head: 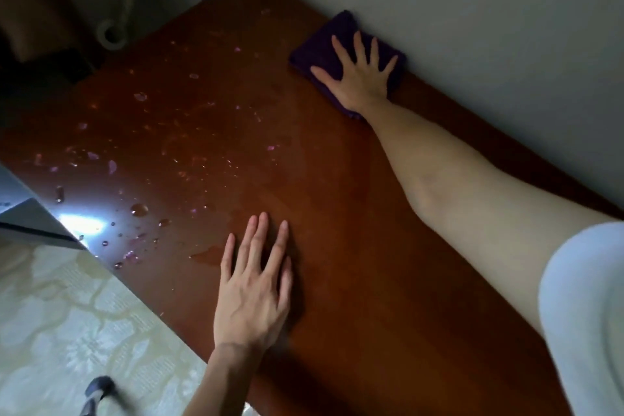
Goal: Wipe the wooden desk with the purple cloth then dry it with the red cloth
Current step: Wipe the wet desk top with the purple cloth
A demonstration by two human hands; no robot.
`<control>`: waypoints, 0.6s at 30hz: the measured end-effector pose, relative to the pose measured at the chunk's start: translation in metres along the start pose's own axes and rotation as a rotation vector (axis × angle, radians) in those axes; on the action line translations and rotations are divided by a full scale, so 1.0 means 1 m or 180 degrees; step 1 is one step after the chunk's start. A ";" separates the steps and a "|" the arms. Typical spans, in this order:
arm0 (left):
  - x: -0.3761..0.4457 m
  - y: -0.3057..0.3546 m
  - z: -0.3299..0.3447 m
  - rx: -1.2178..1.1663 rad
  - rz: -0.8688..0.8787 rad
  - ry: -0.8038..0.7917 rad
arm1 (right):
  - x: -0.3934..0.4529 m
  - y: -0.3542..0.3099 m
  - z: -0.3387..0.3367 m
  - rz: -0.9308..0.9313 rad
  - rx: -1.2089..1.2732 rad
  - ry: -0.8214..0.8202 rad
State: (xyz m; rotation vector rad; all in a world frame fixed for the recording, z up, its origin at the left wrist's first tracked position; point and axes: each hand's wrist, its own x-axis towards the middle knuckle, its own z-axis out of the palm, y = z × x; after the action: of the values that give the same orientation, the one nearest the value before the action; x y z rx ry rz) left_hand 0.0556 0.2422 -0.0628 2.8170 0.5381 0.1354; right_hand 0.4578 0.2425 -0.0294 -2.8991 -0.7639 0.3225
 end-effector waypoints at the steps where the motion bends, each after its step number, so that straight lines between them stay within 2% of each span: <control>1: 0.000 0.000 0.000 -0.0024 0.0000 0.0021 | -0.011 0.006 0.001 -0.0020 0.0003 0.0036; 6: -0.001 -0.001 -0.001 -0.0114 0.0024 0.0084 | -0.112 0.054 0.015 -0.0002 -0.0089 0.0152; 13: 0.000 0.000 -0.003 -0.0123 0.0015 0.0051 | -0.368 0.136 0.060 0.0312 -0.0414 0.0348; 15: 0.000 0.002 -0.003 -0.0104 -0.0018 0.0055 | -0.396 0.143 0.063 0.0411 -0.0431 0.0260; 18: 0.000 0.005 -0.003 -0.0164 -0.0071 0.0064 | -0.369 0.143 0.053 0.0333 -0.0373 0.0120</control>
State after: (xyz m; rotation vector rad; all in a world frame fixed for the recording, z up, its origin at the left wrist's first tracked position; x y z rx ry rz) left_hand 0.0568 0.2387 -0.0587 2.7615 0.5623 0.1711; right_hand 0.1994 -0.0621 -0.0421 -3.0525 -0.6476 0.2403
